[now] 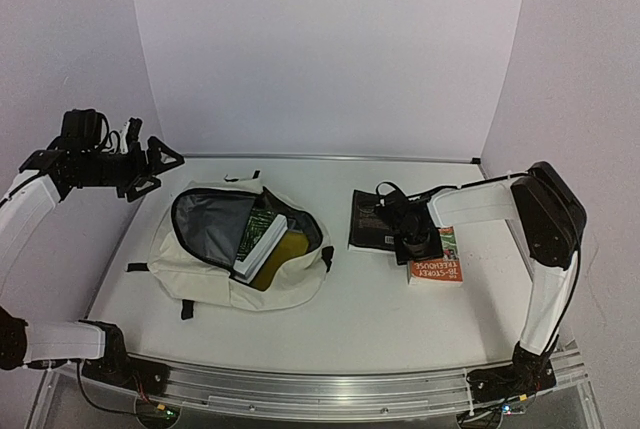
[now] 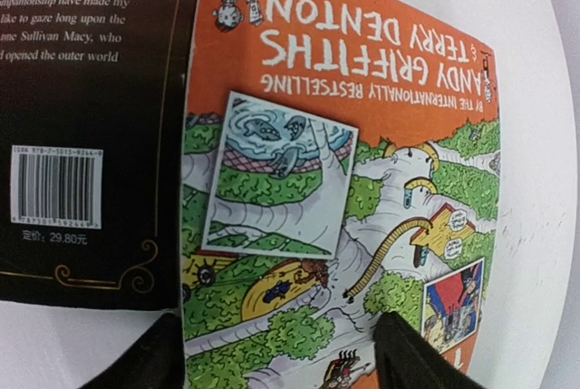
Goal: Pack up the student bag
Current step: Pick up the book from the center of the board, then place the book in the student bag.
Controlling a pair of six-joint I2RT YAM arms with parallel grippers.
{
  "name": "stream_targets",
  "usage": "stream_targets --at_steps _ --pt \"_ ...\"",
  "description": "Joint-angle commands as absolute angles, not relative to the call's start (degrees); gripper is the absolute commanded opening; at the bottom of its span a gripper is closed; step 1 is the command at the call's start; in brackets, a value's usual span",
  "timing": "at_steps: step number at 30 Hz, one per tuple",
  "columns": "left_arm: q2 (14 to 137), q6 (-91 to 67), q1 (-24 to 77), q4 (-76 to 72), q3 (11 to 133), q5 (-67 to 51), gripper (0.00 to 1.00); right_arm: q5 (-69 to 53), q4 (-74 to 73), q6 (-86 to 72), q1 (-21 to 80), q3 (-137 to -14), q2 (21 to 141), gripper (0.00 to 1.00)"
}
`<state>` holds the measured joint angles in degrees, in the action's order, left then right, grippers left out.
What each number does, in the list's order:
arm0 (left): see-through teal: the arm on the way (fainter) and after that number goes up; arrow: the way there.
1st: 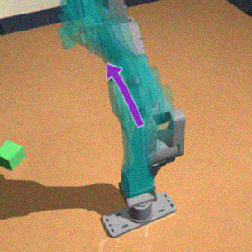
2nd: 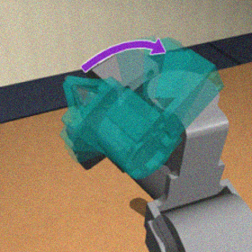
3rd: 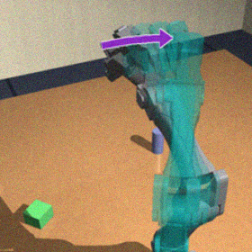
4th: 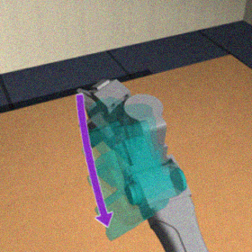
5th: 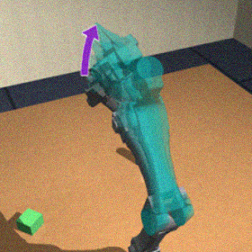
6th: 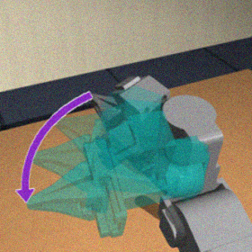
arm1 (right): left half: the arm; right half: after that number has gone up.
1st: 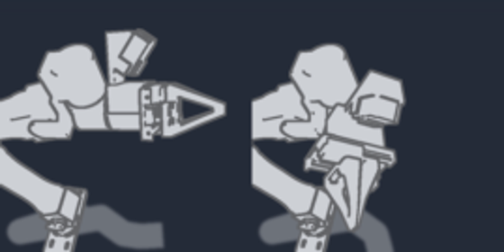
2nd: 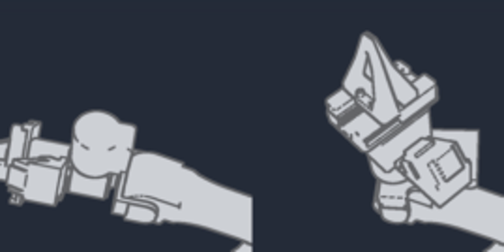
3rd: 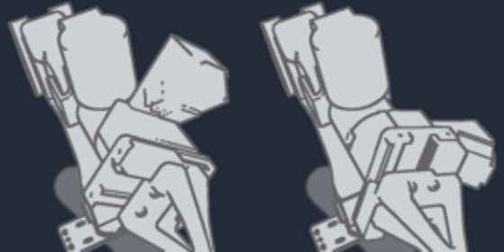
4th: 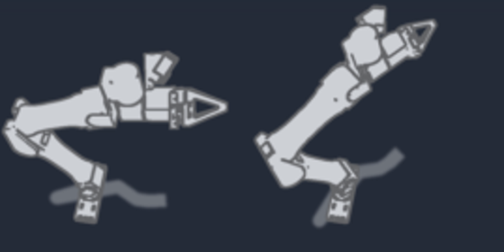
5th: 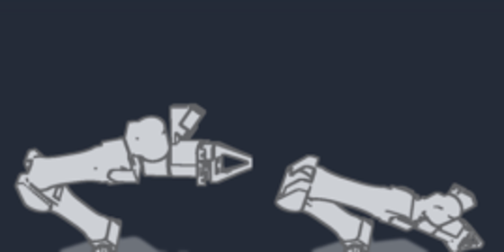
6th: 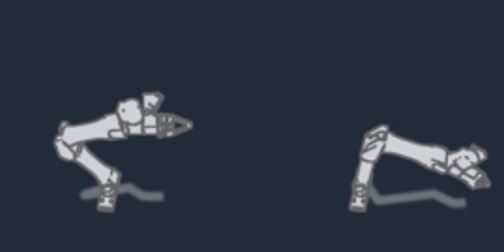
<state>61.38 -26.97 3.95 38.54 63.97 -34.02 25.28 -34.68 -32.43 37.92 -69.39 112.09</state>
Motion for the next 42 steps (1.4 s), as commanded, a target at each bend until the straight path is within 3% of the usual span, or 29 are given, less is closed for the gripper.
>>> stream_targets --at_steps 1,5,9,16,26,42 --pt "62.00 -23.80 3.73 39.38 68.67 -34.65 0.98 24.80 -35.90 -32.71 37.07 -67.40 112.80 0.46" --pt "64.63 -24.45 4.96 36.90 70.14 -36.45 0.88 23.72 -34.70 -32.99 36.95 -67.16 110.71 0.20" --pt "68.55 -24.35 13.86 33.32 71.81 -30.64 0.86 22.86 -32.72 -33.96 36.66 -66.28 106.40 0.01" --pt "76.64 -30.82 24.68 15.82 71.61 -30.74 0.87 19.10 -24.68 -34.77 36.51 -61.89 91.71 0.00" --pt "87.04 -35.64 33.51 2.77 75.19 -33.42 0.87 14.10 -17.68 -35.06 36.48 -58.88 70.23 0.00" --pt "97.22 -42.51 40.68 -10.27 80.28 -40.69 0.91 -10.94 4.72 -33.71 36.59 -57.81 64.31 0.00"
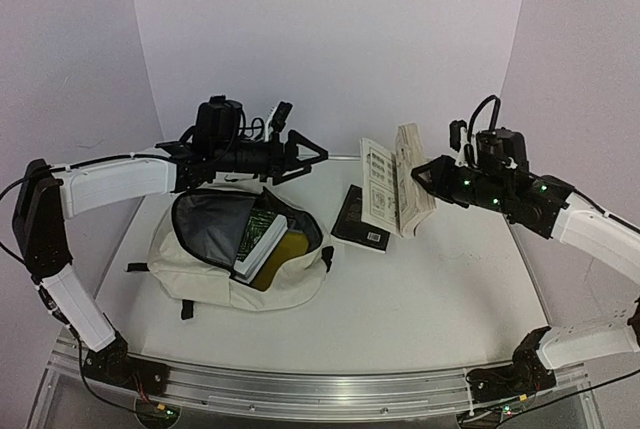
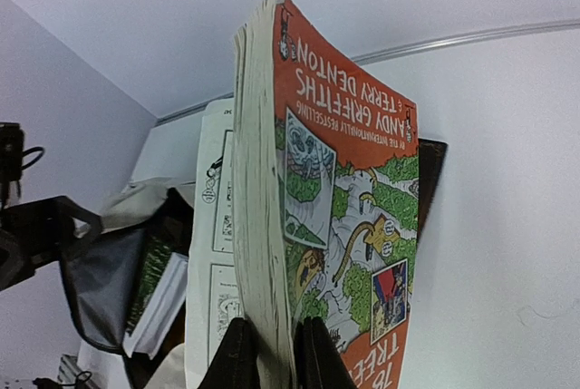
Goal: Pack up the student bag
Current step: Place the book in the student bag.
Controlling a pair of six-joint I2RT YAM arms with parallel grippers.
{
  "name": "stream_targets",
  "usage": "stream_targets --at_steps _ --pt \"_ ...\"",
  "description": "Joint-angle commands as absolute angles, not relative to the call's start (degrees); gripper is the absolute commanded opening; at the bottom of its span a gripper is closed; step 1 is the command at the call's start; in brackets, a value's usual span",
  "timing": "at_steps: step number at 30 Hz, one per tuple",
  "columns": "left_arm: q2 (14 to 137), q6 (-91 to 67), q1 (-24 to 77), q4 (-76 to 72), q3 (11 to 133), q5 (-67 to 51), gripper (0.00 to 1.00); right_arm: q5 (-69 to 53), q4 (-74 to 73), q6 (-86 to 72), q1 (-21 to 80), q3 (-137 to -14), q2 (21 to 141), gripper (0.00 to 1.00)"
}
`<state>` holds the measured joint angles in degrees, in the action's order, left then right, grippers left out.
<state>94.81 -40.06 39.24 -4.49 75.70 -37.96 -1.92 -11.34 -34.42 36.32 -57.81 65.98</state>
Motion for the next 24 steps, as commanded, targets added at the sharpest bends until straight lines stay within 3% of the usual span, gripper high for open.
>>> stream_targets --at_steps 1,10,24 --pt "97.71 -42.68 40.82 -10.30 80.62 -40.53 0.91 -11.86 6.00 -33.98 36.59 -57.60 64.58 0.00" --pt "102.02 -46.19 42.36 -15.12 82.96 -42.51 0.93 -12.68 10.11 -32.61 39.61 -59.24 69.72 0.00" --pt "107.01 -49.71 42.64 -13.91 83.13 -39.24 0.94 7.09 4.55 -23.34 53.64 -71.10 86.43 0.00"
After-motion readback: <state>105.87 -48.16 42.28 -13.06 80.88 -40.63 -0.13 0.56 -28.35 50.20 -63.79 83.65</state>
